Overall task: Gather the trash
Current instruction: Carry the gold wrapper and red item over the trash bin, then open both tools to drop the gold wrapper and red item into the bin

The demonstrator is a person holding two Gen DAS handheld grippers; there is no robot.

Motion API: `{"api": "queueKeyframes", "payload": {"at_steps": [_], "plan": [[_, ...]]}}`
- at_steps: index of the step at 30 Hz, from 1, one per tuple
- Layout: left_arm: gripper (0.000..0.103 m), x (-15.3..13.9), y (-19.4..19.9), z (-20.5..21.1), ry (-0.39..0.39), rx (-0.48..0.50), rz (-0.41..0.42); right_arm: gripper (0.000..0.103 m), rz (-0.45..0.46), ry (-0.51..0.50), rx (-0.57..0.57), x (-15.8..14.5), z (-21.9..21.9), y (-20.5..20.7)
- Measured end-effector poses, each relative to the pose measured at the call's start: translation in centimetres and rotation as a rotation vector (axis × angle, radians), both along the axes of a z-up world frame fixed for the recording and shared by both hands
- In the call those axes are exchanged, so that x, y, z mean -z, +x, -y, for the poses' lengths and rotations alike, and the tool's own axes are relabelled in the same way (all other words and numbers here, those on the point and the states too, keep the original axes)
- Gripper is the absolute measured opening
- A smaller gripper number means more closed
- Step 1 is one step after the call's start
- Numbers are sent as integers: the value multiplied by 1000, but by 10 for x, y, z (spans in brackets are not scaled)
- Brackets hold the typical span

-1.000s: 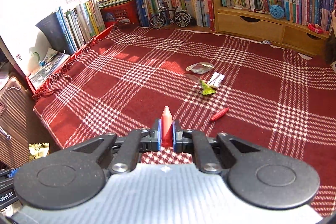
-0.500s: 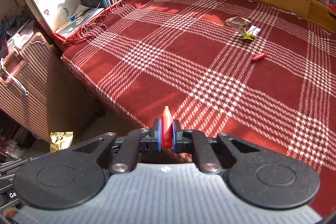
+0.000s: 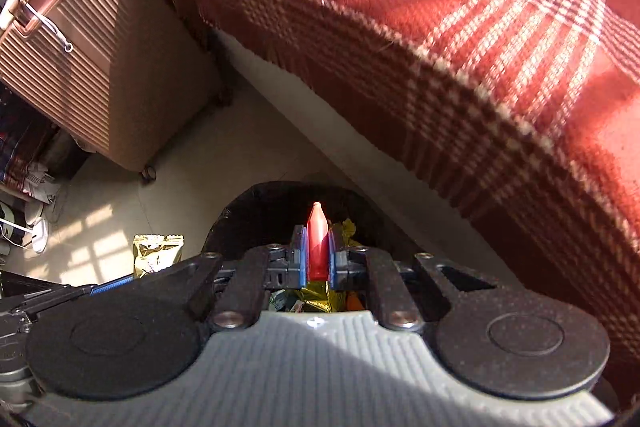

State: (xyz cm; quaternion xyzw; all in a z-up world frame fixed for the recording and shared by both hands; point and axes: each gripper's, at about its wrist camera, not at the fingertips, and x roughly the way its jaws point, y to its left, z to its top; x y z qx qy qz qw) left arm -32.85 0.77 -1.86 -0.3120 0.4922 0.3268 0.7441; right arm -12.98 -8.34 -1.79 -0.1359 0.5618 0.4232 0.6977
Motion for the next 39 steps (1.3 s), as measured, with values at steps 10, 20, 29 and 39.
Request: {"api": "queueKeyframes", "payload": {"at_steps": [10, 20, 29, 39], "plan": [[21, 101, -2, -13, -102, -41, -125, 14, -66, -60, -69, 88, -22, -32], [22, 135, -9, -21, -153, -60, -163, 15, -67, -112, -74, 112, -27, -37], [25, 133, -10, -20, -165, -53, -157, 19, -63, -116, -55, 111, -27, -36], [58, 118, -7, -20, -122, -40, -149, 54, -41, -93, -25, 97, -25, -35]]}}
